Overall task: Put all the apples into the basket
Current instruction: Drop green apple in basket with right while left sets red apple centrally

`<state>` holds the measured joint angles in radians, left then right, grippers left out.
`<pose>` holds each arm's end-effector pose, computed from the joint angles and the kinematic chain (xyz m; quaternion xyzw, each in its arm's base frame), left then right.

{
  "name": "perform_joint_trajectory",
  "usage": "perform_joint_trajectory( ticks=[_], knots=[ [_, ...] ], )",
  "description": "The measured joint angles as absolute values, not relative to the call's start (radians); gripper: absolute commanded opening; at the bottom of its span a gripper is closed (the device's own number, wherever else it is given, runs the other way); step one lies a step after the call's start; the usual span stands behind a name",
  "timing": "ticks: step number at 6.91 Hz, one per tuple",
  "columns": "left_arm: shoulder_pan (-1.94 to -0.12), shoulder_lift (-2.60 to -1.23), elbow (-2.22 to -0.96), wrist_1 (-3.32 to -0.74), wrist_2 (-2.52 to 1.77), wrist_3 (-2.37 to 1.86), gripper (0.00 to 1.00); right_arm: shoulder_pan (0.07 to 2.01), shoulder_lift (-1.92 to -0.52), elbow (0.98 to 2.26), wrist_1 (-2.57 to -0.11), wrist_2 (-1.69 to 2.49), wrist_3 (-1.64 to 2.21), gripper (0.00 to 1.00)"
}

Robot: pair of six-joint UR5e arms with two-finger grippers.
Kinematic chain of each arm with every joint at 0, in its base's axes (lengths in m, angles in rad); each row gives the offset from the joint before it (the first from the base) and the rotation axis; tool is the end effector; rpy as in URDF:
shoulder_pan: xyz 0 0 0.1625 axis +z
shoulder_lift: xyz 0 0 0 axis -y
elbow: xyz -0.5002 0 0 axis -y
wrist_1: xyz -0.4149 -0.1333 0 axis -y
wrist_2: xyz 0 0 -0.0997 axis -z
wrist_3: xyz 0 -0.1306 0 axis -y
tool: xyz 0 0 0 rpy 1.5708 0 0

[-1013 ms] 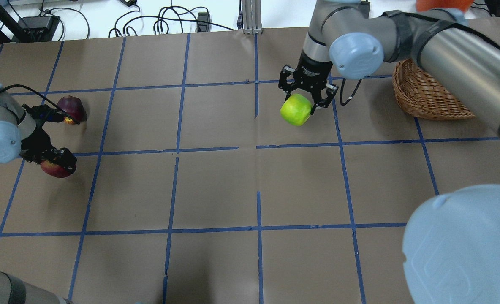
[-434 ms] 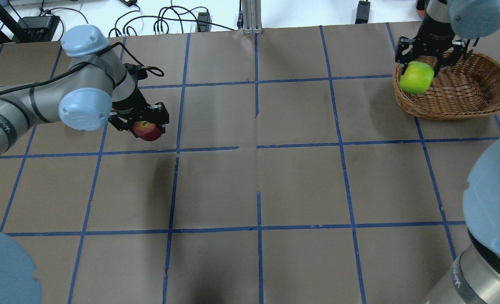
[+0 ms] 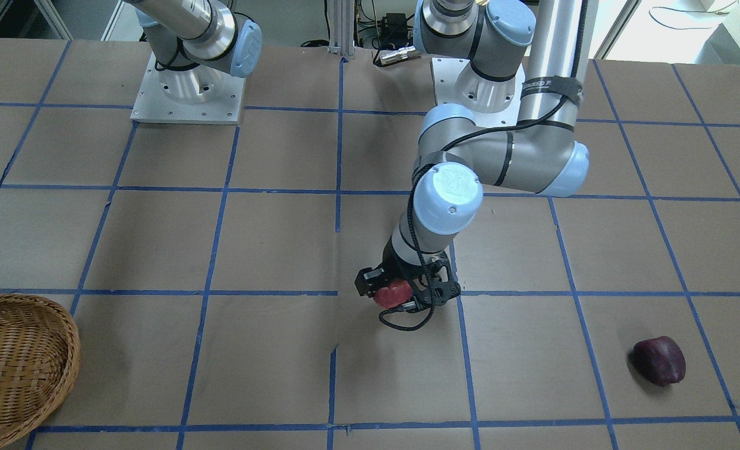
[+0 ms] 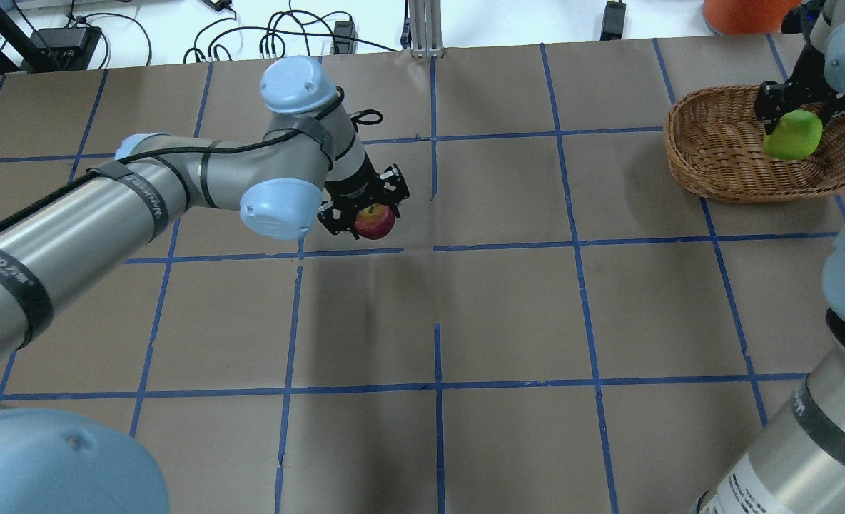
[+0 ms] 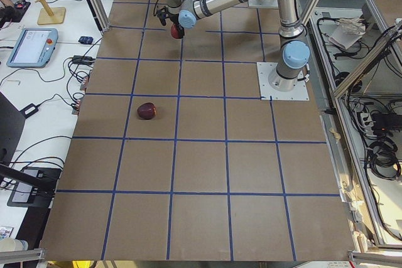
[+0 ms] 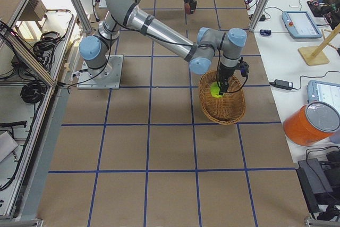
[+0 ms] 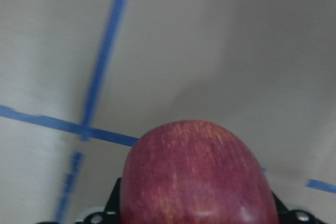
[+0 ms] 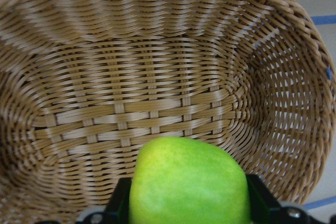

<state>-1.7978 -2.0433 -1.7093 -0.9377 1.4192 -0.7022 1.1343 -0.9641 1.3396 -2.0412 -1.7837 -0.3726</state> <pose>-0.2999 -0.6184 0.2430 0.2339 -0.9693 -0.0241 0.0726 -0.2350 -0.7538 0.3036 -0.0368 -0.9926 0.0016 0.1161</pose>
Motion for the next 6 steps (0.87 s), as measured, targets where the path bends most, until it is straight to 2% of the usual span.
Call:
perform_joint_trajectory(
  ticks=[1,2,4,6],
  knots=[
    [-1.840,-2.088,-1.709,-0.886,1.414,-0.803,0.88,1.102,-0.932,1.338,-2.101,-1.785,-0.436,0.86],
    [-1.864,-2.114,-1.711,-0.866,1.409,-0.859,1.00,1.082,-0.903,1.337,-2.164,-1.785,-0.488,1.00],
    [-1.885,-2.106,-1.712,-0.867,1.344,-0.963,1.00,1.073,-0.880,1.336,-2.229,-1.778,-0.529,1.00],
    [-1.863,-2.069,-1.675,-0.907,1.298,-0.993,1.00,1.113,-0.942,1.331,-2.111,-1.775,-0.529,1.00]
  ],
)
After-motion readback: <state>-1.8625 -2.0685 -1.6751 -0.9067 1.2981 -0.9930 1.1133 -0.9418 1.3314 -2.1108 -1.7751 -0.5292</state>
